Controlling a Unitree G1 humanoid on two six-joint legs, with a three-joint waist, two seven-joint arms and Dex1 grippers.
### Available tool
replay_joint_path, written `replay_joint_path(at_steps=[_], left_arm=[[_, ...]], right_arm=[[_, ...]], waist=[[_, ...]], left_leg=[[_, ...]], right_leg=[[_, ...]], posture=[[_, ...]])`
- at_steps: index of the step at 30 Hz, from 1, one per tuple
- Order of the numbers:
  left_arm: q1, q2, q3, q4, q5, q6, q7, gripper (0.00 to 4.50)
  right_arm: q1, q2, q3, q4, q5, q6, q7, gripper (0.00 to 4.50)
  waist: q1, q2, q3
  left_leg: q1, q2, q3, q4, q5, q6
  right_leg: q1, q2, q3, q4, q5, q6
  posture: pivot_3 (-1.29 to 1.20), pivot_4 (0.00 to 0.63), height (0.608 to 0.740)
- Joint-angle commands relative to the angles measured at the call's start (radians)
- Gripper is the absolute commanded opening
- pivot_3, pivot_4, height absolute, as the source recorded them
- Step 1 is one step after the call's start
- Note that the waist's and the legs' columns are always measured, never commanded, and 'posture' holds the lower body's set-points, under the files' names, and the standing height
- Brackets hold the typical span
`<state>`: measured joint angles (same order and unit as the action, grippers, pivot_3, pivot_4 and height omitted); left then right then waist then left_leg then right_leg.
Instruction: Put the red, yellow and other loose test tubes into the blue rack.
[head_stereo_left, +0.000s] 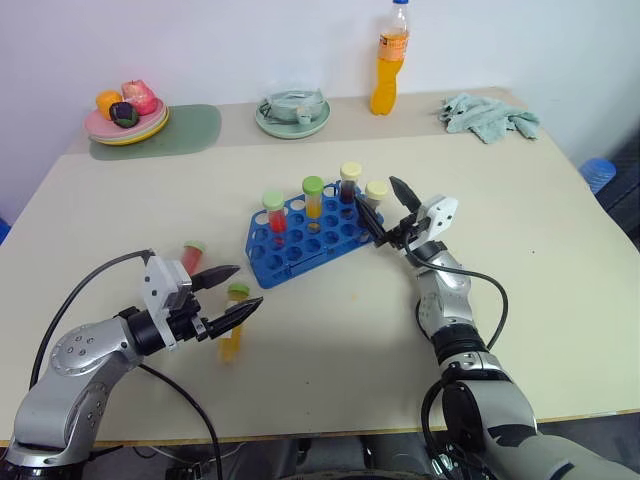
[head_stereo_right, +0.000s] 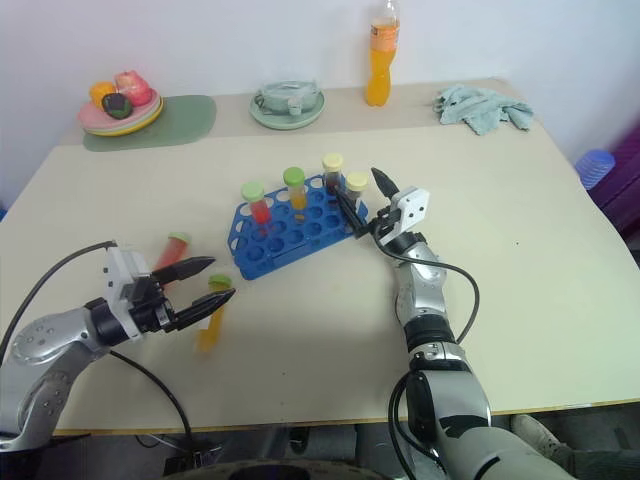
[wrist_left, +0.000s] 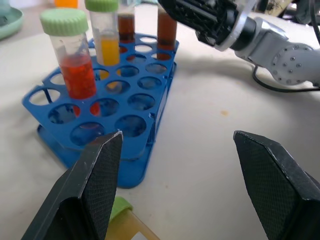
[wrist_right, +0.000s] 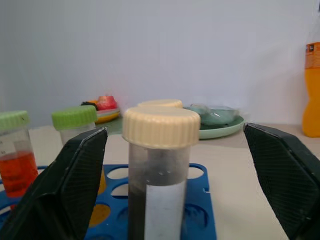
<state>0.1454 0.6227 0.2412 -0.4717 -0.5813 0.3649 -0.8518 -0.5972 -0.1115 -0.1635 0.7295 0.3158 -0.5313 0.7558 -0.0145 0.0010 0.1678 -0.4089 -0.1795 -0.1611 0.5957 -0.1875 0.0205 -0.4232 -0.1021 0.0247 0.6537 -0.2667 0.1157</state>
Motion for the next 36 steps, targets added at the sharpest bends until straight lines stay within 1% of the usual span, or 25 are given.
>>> replay_joint_path(at_steps=[1, 4, 7, 9, 11, 14, 16, 17, 19, 21, 23, 25, 28, 30, 31, 33, 36], left_arm=[[0.014, -0.011, 0.043, -0.028, 0.001, -0.047, 0.022, 3.63], [0.06, -0.016, 0.064, -0.055, 0.043, -0.027, 0.098, 3.63], [0.097, -0.006, 0.081, -0.103, 0.079, -0.009, 0.164, 3.63], [0.101, -0.009, 0.091, -0.127, 0.067, 0.007, 0.188, 3.63], [0.086, 0.003, 0.113, -0.159, 0.05, 0.042, 0.219, 3.63], [0.068, 0.024, 0.147, -0.207, 0.006, 0.165, 0.293, 3.63], [0.018, 0.037, 0.187, -0.246, -0.057, 0.346, 0.422, 3.63], [-0.01, 0.041, 0.2, -0.254, -0.09, 0.406, 0.461, 3.63], [-0.061, 0.028, 0.218, -0.266, -0.158, 0.445, 0.494, 3.63], [-0.095, 0.029, 0.225, -0.276, -0.181, 0.482, 0.531, 3.63], [-0.142, 0.067, 0.224, -0.293, -0.214, 0.651, 0.631, 3.63], [-0.193, 0.086, 0.238, -0.294, -0.315, 0.823, 0.701, 3.63], [-0.286, 0.118, 0.261, -0.264, -0.45, 1.085, 0.742, 3.63], [-0.354, 0.143, 0.267, -0.228, -0.514, 1.208, 0.751, 3.63], [-0.381, 0.168, 0.259, -0.203, -0.552, 1.236, 0.757, 3.63], [-0.418, 0.253, 0.217, -0.133, -0.656, 1.25, 0.791, 3.63], [-0.474, 0.334, 0.152, -0.033, -0.815, 1.25, 0.871, 3.63]], right_arm=[[0.019, -0.045, 0.005, -0.098, -0.027, -0.002, -0.026, 4.43], [0.075, -0.114, 0.013, -0.17, -0.047, 0.074, -0.036, 4.43], [0.153, -0.209, 0.004, -0.296, 0.003, 0.177, 0.022, 4.43], [0.184, -0.239, 0.004, -0.361, 0.032, 0.241, 0.037, 4.43], [0.237, -0.31, -0.002, -0.475, 0.086, 0.343, 0.092, 4.43], [0.281, -0.378, -0.014, -0.588, 0.148, 0.458, 0.132, 4.43], [0.3, -0.436, -0.021, -0.65, 0.181, 0.527, 0.172, 4.43], [0.305, -0.457, -0.024, -0.67, 0.192, 0.552, 0.187, 4.43], [0.306, -0.484, -0.029, -0.696, 0.205, 0.586, 0.2, 4.43], [0.309, -0.498, -0.031, -0.712, 0.213, 0.606, 0.211, 4.43], [0.328, -0.522, -0.028, -0.73, 0.215, 0.61, 0.254, 4.43], [0.348, -0.546, -0.022, -0.744, 0.215, 0.612, 0.3, 4.43], [0.358, -0.564, -0.023, -0.738, 0.212, 0.609, 0.333, 4.43], [0.356, -0.568, -0.026, -0.725, 0.207, 0.601, 0.346, 4.43], [0.353, -0.567, -0.027, -0.717, 0.204, 0.597, 0.35, 4.43], [0.354, -0.565, -0.029, -0.705, 0.199, 0.587, 0.361, 4.43], [0.356, -0.562, -0.024, -0.699, 0.184, 0.569, 0.369, 4.43]], waist=[[0.001, 0.0, 0.0], [0.003, 0.0, 0.0], [0.009, 0.0, 0.0], [0.008, 0.0, 0.0], [0.007, 0.0, 0.0], [0.006, 0.0, 0.0], [0.003, -0.001, 0.0], [0.005, -0.001, 0.001], [0.005, -0.001, 0.001], [0.005, -0.001, 0.001], [0.007, -0.002, 0.001], [0.01, -0.002, 0.001], [0.019, -0.003, 0.002], [0.022, -0.005, 0.003], [0.024, -0.005, 0.003], [0.025, -0.006, 0.004], [0.027, -0.006, 0.004]], left_leg=[[0.0, 0.0, 0.0, 0.0, 0.0, 0.0], [0.0, 0.0, 0.0, 0.0, 0.0, 0.0], [0.0, 0.0, 0.0, 0.0, 0.0, 0.0], [0.0, 0.0, 0.001, 0.0, 0.0, 0.0], [0.0, 0.001, 0.001, 0.001, 0.0, 0.0], [-0.001, 0.002, 0.002, 0.0, 0.0, 0.0], [-0.001, 0.002, 0.003, 0.0, 0.0, 0.001], [-0.001, 0.003, 0.003, 0.0, 0.0, 0.001], [-0.001, 0.003, 0.003, 0.0, 0.0, 0.001], [-0.001, 0.003, 0.003, 0.0, 0.0, 0.001], [-0.001, 0.003, 0.003, 0.0, -0.001, 0.001], [-0.001, 0.003, 0.003, 0.0, -0.001, 0.001], [-0.001, 0.003, 0.003, 0.001, -0.001, 0.001], [-0.001, 0.003, 0.003, 0.001, -0.001, 0.001], [-0.001, 0.003, 0.003, 0.001, -0.001, 0.001], [-0.001, 0.003, 0.003, 0.002, -0.001, 0.001], [-0.001, 0.003, 0.003, 0.001, -0.001, 0.001]], right_leg=[[0.0, 0.0, 0.0, 0.0, 0.0, 0.0], [0.0, 0.0, 0.0, -0.001, 0.0, -0.001], [0.001, -0.001, 0.0, -0.002, -0.001, -0.002], [0.003, -0.001, 0.0, -0.002, -0.002, -0.003], [0.005, -0.001, 0.0, -0.002, -0.002, -0.003], [0.005, -0.001, 0.0, -0.003, -0.003, -0.004], [0.005, -0.001, 0.0, -0.003, -0.004, -0.005], [0.005, -0.001, 0.0, -0.003, -0.004, -0.005], [0.005, -0.001, 0.0, -0.004, -0.004, -0.005], [0.006, -0.001, 0.0, -0.005, -0.004, -0.005], [0.006, -0.001, 0.0, -0.006, -0.003, -0.004], [0.006, -0.001, 0.0, -0.006, -0.003, -0.004], [0.006, 0.0, -0.001, -0.006, -0.003, -0.003], [0.006, 0.0, -0.001, -0.005, -0.002, -0.002], [0.006, 0.0, -0.001, -0.005, -0.002, -0.002], [0.006, 0.0, -0.001, -0.004, -0.002, -0.002], [0.006, 0.0, 0.0, -0.005, -0.002, -0.002]], posture=[[0.0, 0.15, 0.74], [0.0, 0.15, 0.74], [0.0, 0.15, 0.74], [0.0, 0.15, 0.74], [0.0, 0.15, 0.74], [0.0, 0.15, 0.74], [0.0, 0.15, 0.74], [0.0, 0.15, 0.74], [0.0, 0.15, 0.74], [0.0, 0.15, 0.74], [0.0, 0.15, 0.74], [0.0, 0.15, 0.74], [0.0, 0.15, 0.74], [0.0, 0.15, 0.74], [0.0, 0.15, 0.74], [0.0, 0.15, 0.74], [0.0, 0.15, 0.74]])
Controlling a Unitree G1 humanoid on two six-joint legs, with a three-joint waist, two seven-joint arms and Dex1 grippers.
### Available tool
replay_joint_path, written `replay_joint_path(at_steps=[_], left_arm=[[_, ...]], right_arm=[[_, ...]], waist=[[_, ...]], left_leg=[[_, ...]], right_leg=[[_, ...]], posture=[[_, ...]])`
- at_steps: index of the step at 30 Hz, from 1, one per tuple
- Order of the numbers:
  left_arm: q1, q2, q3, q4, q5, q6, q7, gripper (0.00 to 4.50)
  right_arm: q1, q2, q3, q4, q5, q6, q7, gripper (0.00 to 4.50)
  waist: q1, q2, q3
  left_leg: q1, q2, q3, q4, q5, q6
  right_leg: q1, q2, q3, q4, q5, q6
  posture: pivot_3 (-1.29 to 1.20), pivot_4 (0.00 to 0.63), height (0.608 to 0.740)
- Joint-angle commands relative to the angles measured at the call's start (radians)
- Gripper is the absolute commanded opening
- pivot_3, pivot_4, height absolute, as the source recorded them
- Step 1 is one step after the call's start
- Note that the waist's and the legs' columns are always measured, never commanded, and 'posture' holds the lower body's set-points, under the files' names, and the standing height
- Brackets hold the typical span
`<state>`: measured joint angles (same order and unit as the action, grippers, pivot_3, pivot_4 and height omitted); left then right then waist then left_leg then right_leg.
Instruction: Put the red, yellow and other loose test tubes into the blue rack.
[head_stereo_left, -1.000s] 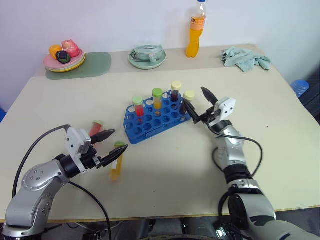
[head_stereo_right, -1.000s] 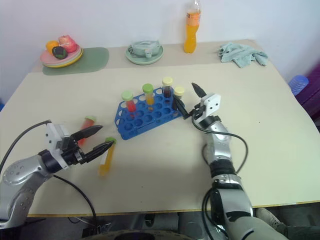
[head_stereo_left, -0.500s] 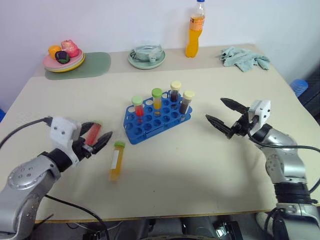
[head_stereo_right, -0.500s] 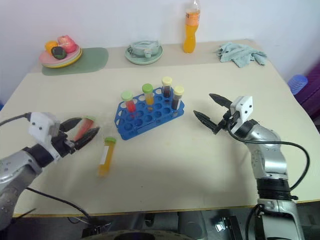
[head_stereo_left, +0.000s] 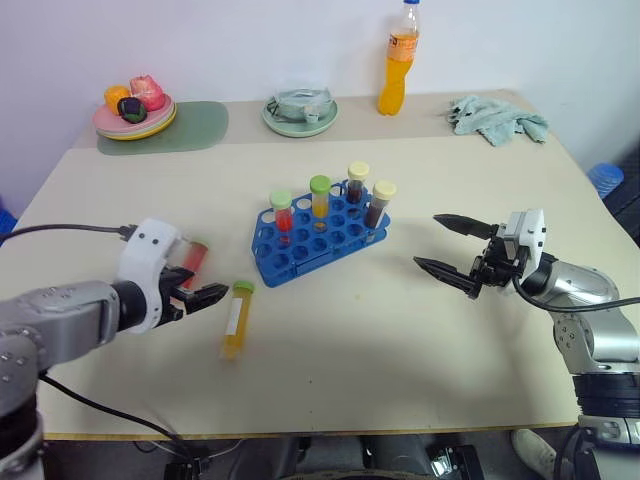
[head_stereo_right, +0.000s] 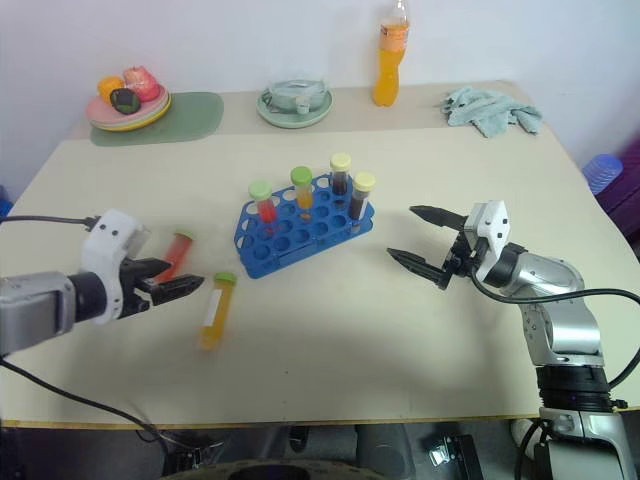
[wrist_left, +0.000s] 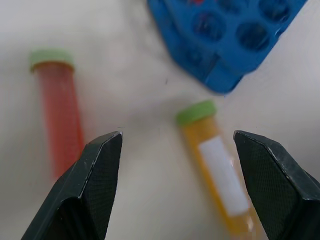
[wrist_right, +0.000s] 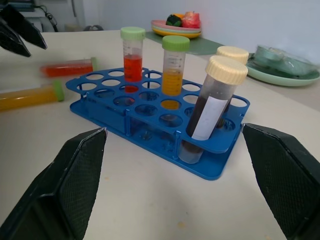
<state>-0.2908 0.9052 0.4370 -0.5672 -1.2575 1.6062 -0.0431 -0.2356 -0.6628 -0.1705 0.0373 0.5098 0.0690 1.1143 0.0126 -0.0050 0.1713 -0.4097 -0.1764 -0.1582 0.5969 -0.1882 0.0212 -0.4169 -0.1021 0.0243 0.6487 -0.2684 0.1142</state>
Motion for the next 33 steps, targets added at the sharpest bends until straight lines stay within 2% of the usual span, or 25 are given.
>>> replay_joint_path(at_steps=[1, 5, 6, 10, 14, 18, 31, 33], left_arm=[[-0.056, 0.079, -0.068, 0.093, -0.19, 0.008, 0.088, 3.63], [-0.061, 0.295, -0.272, 0.194, -0.609, -0.207, 0.338, 3.63], [-0.062, 0.337, -0.326, 0.201, -0.669, -0.255, 0.371, 3.63], [-0.083, 0.401, -0.462, 0.22, -0.715, -0.354, 0.407, 3.63], [-0.141, 0.374, -0.563, 0.269, -0.715, -0.387, 0.43, 3.63], [-0.187, 0.303, -0.629, 0.324, -0.715, -0.403, 0.531, 3.63], [-0.223, 0.102, -0.675, 0.428, -0.715, -0.385, 0.802, 3.63], [-0.231, 0.074, -0.67, 0.442, -0.715, -0.381, 0.845, 3.07]], right_arm=[[-0.006, -0.008, -0.013, -0.008, -0.013, -0.034, 0.01, 4.43], [0.004, -0.008, -0.019, -0.022, -0.012, -0.031, 0.01, 4.43], [0.008, -0.01, -0.022, -0.029, -0.011, -0.029, 0.009, 4.43], [0.023, -0.018, -0.031, -0.049, -0.007, -0.02, 0.004, 4.43], [0.044, -0.024, -0.04, -0.081, -0.004, -0.012, -0.01, 4.43], [0.082, -0.024, -0.052, -0.133, 0.003, 0.004, -0.037, 4.43], [0.158, -0.037, -0.093, -0.259, 0.025, 0.073, -0.1, 4.43], [0.168, -0.035, -0.096, -0.275, 0.027, 0.082, -0.111, 4.5]], waist=[[0.0, -0.001, 0.0], [-0.001, -0.003, 0.002], [-0.001, -0.003, 0.002], [0.001, -0.002, 0.002], [0.001, -0.002, 0.002], [0.002, -0.003, 0.002], [0.003, -0.003, 0.002], [0.005, -0.003, 0.002]], left_leg=[[0.0, 0.0, 0.0, 0.0, 0.0, 0.0], [0.0, 0.0, 0.0, 0.0, 0.0, 0.0], [0.0, 0.0, 0.0, 0.0, 0.0, 0.0], [0.0, 0.0, 0.001, 0.0, 0.0, 0.0], [0.0, 0.0, 0.001, 0.0, 0.0, 0.0], [0.0, 0.0, 0.001, 0.0, 0.0, 0.0], [0.0, 0.0, 0.002, 0.0, 0.0, 0.0], [0.0, 0.0, 0.002, 0.001, 0.0, 0.0]], right_leg=[[0.0, 0.0, 0.0, 0.0, 0.0, 0.0], [0.0, 0.0, 0.001, 0.0, 0.0, 0.0], [-0.001, 0.0, 0.001, 0.0, 0.0, 0.0], [-0.001, -0.001, 0.001, 0.0, -0.001, -0.003], [-0.001, -0.001, 0.001, 0.0, -0.001, -0.004], [0.0, -0.001, 0.002, -0.001, -0.001, -0.004], [0.0, -0.001, 0.003, -0.001, -0.001, -0.003], [0.0, -0.001, 0.003, -0.001, -0.001, -0.003]], posture=[[0.0, 0.15, 0.74], [0.0, 0.15, 0.74], [0.0, 0.15, 0.74], [0.0, 0.15, 0.74], [0.0, 0.15, 0.74], [0.0, 0.15, 0.74], [0.0, 0.15, 0.74], [0.0, 0.15, 0.74]])
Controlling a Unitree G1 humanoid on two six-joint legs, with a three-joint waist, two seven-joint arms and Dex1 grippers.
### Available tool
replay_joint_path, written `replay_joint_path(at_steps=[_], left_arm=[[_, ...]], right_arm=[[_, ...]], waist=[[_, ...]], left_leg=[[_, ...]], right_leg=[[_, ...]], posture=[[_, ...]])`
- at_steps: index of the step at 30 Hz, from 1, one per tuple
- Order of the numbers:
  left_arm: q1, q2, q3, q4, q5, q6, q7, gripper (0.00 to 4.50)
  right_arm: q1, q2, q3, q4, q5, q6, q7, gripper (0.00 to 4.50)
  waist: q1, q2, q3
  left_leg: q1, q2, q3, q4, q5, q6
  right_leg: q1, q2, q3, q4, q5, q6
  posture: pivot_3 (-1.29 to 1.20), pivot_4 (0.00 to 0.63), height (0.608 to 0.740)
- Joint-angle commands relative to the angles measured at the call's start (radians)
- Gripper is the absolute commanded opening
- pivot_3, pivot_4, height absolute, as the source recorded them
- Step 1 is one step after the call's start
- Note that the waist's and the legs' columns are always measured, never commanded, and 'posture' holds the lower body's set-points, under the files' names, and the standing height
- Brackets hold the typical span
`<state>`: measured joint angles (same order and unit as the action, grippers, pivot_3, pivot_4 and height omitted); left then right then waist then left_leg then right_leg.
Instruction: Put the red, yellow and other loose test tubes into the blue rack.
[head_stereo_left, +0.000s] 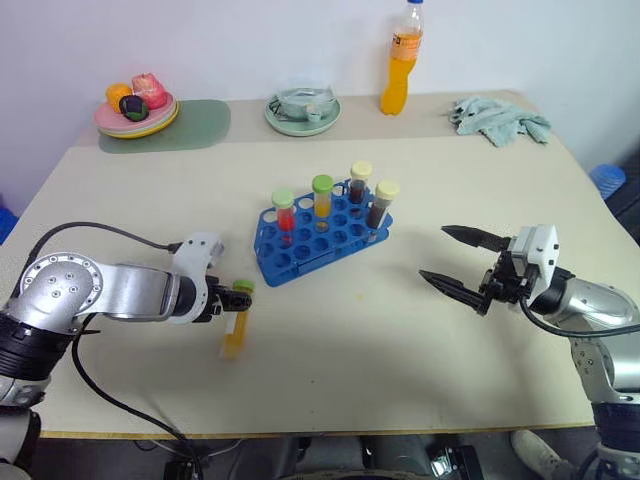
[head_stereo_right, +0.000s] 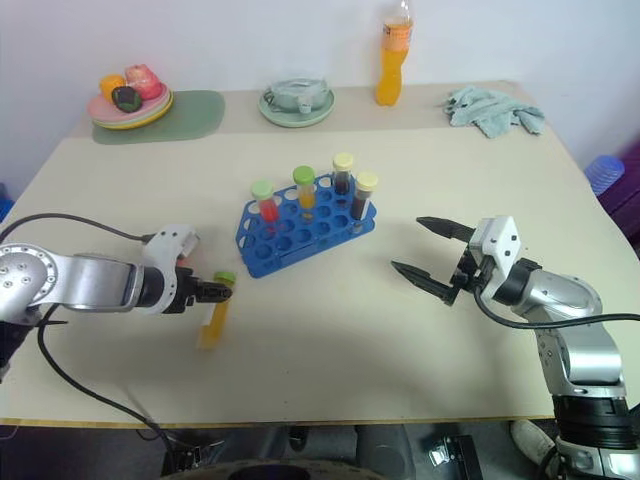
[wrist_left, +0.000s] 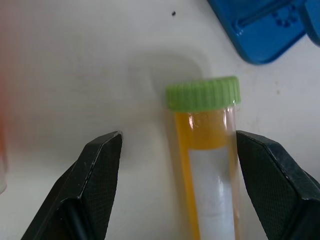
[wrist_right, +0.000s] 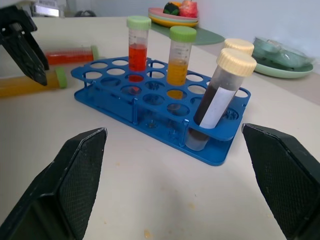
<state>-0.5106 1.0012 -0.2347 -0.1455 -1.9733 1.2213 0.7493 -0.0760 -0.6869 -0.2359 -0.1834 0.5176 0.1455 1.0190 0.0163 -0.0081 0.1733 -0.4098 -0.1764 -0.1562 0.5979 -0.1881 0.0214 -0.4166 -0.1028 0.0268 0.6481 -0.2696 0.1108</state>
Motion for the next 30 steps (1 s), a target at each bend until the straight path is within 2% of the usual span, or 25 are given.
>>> replay_joint_path(at_steps=[1, 5, 6, 11, 16, 19, 21, 23, 25, 28, 30], left_arm=[[-0.016, -0.032, 0.004, 0.023, 0.001, 0.008, 0.065, 2.74], [-0.019, -0.061, 0.014, 0.028, 0.001, 0.015, 0.112, 0.83], [-0.015, -0.065, 0.02, 0.027, 0.001, 0.013, 0.123, 0.74], [0.01, -0.08, 0.066, 0.0, 0.001, -0.008, 0.151, 0.74], [0.032, -0.054, 0.117, -0.071, 0.001, -0.036, 0.079, 0.74], [0.103, -0.072, 0.188, -0.167, 0.001, -0.142, 0.053, 0.74], [0.159, -0.081, 0.231, -0.198, 0.001, -0.146, -0.086, 0.74], [0.199, -0.163, 0.289, -0.202, 0.001, -0.165, -0.275, 0.74], [0.22, -0.188, 0.318, -0.19, 0.001, -0.142, -0.433, 0.74], [0.277, -0.163, 0.356, -0.307, 0.261, -0.193, -0.594, 0.74], [0.304, -0.18, 0.368, -0.364, 0.418, -0.267, -0.714, 0.74]], right_arm=[[0.012, -0.01, -0.031, -0.061, 0.02, 0.009, -0.019, 4.5], [0.023, -0.007, -0.034, -0.076, 0.02, 0.018, -0.035, 4.5], [0.024, -0.007, -0.034, -0.079, 0.02, 0.02, -0.038, 4.5], [0.007, 0.001, -0.014, -0.081, 0.013, 0.027, -0.059, 4.5], [-0.022, 0.006, 0.007, -0.068, 0.01, 0.032, -0.066, 4.5], [-0.037, 0.004, 0.011, -0.051, 0.01, 0.028, -0.061, 4.5], [-0.044, 0.002, 0.014, -0.042, 0.009, 0.024, -0.056, 4.5], [-0.049, 0.002, 0.015, -0.036, 0.008, 0.021, -0.055, 4.5], [-0.051, 0.004, 0.016, -0.031, 0.006, 0.017, -0.055, 4.5], [-0.049, 0.01, 0.016, -0.03, 0.0, 0.007, -0.063, 4.5], [-0.045, 0.012, 0.013, -0.031, -0.001, 0.003, -0.066, 4.5]], waist=[[0.001, 0.0, 0.0], [-0.001, 0.001, -0.001], [-0.001, 0.001, -0.001], [-0.001, 0.001, -0.001], [-0.002, 0.0, 0.0], [-0.003, 0.0, 0.0], [-0.002, 0.0, 0.0], [-0.001, 0.001, 0.0], [0.002, 0.0, 0.0], [-0.004, -0.001, 0.0], [-0.004, 0.0, 0.0]], left_leg=[[0.0, 0.0, 0.0, 0.0, 0.0, 0.0], [0.0, 0.0, 0.0, 0.001, 0.0, 0.0], [0.001, 0.0, 0.0, 0.001, 0.0, 0.0], [0.002, 0.0, 0.0, 0.001, 0.0, 0.0], [0.001, 0.0, 0.0, 0.001, 0.0, 0.0], [0.001, 0.0, 0.0, 0.0, 0.0, 0.0], [0.001, 0.0, 0.001, 0.0, -0.001, 0.001], [0.0, 0.0, 0.002, 0.0, -0.001, 0.001], [0.0, 0.0, 0.002, 0.001, -0.001, 0.001], [0.001, 0.0, 0.003, 0.001, -0.001, 0.001], [0.0, 0.002, 0.007, 0.001, -0.001, 0.002]], right_leg=[[0.0, 0.0, 0.0, 0.0, 0.0, 0.0], [0.001, 0.0, 0.0, 0.0, 0.0, 0.0], [0.001, 0.0, 0.0, 0.0, 0.0, 0.0], [0.002, 0.0, 0.0, 0.0, 0.0, 0.0], [0.002, 0.0, 0.0, 0.0, 0.0, 0.0], [0.001, 0.0, 0.0, -0.001, 0.0, 0.0], [0.001, 0.0, 0.0, -0.002, 0.0, 0.0], [0.001, 0.0, 0.0, -0.002, 0.0, 0.0], [0.002, 0.0, 0.0, -0.002, 0.0, 0.0], [0.002, -0.001, 0.0, -0.002, 0.0, -0.001], [0.001, -0.002, 0.0, -0.002, 0.0, -0.001]], posture=[[0.0, 0.15, 0.74], [0.0, 0.15, 0.74], [0.0, 0.15, 0.74], [0.0, 0.15, 0.74], [0.0, 0.15, 0.74], [0.0, 0.15, 0.74], [0.0, 0.15, 0.74], [0.0, 0.15, 0.74], [0.0, 0.15, 0.74], [0.0, 0.15, 0.74], [0.0, 0.15, 0.74]])
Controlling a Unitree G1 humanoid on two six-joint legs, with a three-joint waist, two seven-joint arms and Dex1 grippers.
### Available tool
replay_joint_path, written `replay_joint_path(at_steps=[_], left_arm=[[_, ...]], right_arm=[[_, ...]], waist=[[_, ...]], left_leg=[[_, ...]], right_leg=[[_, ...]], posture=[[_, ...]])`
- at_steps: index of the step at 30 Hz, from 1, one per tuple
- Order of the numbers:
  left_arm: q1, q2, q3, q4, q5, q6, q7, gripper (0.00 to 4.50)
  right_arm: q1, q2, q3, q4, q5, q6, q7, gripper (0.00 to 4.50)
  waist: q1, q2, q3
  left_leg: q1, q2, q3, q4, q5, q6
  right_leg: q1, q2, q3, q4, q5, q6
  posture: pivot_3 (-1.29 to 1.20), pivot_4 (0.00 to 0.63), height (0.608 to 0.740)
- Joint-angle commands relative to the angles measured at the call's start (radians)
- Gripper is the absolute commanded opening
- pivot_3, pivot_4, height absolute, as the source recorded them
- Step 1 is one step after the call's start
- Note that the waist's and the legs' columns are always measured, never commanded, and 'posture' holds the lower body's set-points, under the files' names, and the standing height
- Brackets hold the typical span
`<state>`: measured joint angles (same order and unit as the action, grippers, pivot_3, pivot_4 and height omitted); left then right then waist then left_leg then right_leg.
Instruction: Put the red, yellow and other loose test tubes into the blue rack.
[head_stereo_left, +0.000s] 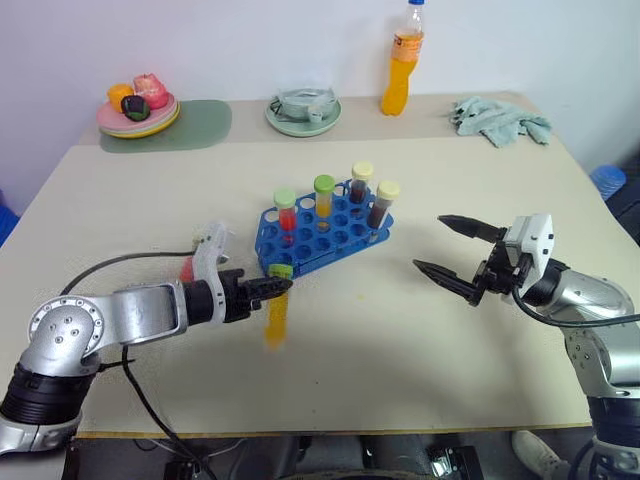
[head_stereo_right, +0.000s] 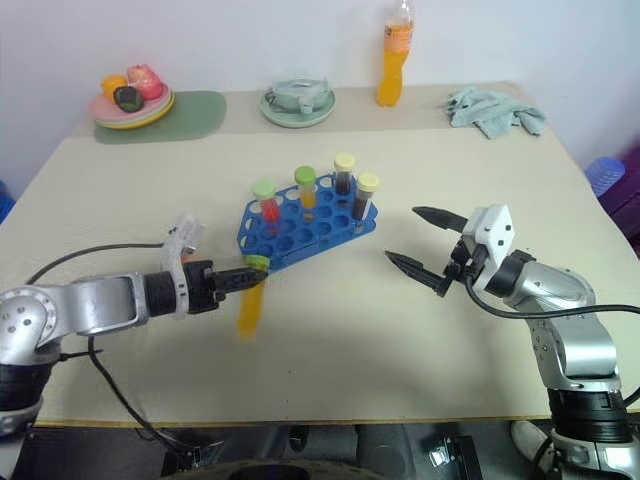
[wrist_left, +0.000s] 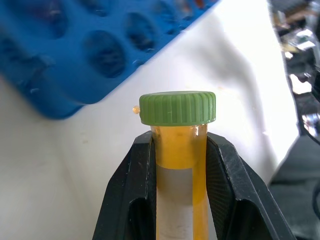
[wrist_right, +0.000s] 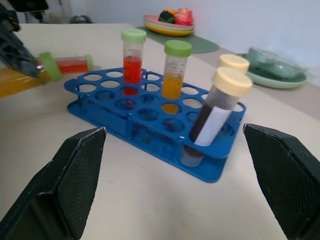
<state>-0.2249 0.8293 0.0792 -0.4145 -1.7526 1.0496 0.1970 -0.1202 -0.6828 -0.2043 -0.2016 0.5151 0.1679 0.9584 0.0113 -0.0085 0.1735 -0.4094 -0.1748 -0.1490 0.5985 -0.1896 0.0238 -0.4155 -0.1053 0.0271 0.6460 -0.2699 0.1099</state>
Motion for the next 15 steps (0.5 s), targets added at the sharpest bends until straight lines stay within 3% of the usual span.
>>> replay_joint_path(at_steps=[1, 3, 5, 12, 15], left_arm=[[0.028, -0.031, 0.061, -0.119, 0.3, -0.169, -0.209, 0.74], [0.046, -0.027, 0.026, -0.154, 0.609, -0.348, -0.291, 0.74], [0.054, -0.052, 0.008, -0.143, 0.734, -0.432, -0.374, 0.74], [0.0, -0.189, -0.035, 0.003, 0.965, -0.709, -0.707, 0.74], [-0.038, -0.265, -0.039, 0.076, 0.949, -0.757, -0.838, 0.74]], right_arm=[[0.001, 0.008, -0.022, -0.012, 0.001, -0.022, -0.007, 4.5], [0.013, 0.009, -0.031, -0.019, 0.001, -0.027, -0.014, 4.5], [0.023, 0.007, -0.038, -0.022, 0.003, -0.031, -0.016, 4.5], [0.083, 0.007, -0.073, -0.064, 0.005, -0.039, -0.05, 4.5], [0.113, 0.018, -0.083, -0.097, 0.002, -0.045, -0.079, 4.5]], waist=[[0.001, 0.0, 0.0], [0.002, 0.0, 0.0], [0.003, 0.0, 0.0], [0.005, 0.0, 0.0], [0.005, 0.0, 0.0]], left_leg=[[0.0, 0.001, 0.004, 0.0, -0.001, 0.001], [0.0, 0.001, 0.009, 0.0, -0.002, 0.004], [0.0, 0.001, 0.012, 0.0, -0.003, 0.005], [0.0, 0.001, 0.013, -0.001, -0.007, 0.011], [0.0, 0.001, 0.013, -0.002, -0.007, 0.011]], right_leg=[[-0.001, -0.002, -0.001, 0.0, 0.0, 0.0], [-0.001, -0.007, -0.002, -0.001, 0.0, 0.0], [-0.001, -0.01, -0.004, -0.003, 0.001, 0.0], [0.002, -0.01, -0.006, -0.014, 0.005, 0.007], [0.002, -0.01, -0.006, -0.015, 0.005, 0.007]], posture=[[0.0, 0.15, 0.74], [0.0, 0.15, 0.74], [0.0, 0.15, 0.74], [0.0, 0.15, 0.74], [0.0, 0.15, 0.74]])
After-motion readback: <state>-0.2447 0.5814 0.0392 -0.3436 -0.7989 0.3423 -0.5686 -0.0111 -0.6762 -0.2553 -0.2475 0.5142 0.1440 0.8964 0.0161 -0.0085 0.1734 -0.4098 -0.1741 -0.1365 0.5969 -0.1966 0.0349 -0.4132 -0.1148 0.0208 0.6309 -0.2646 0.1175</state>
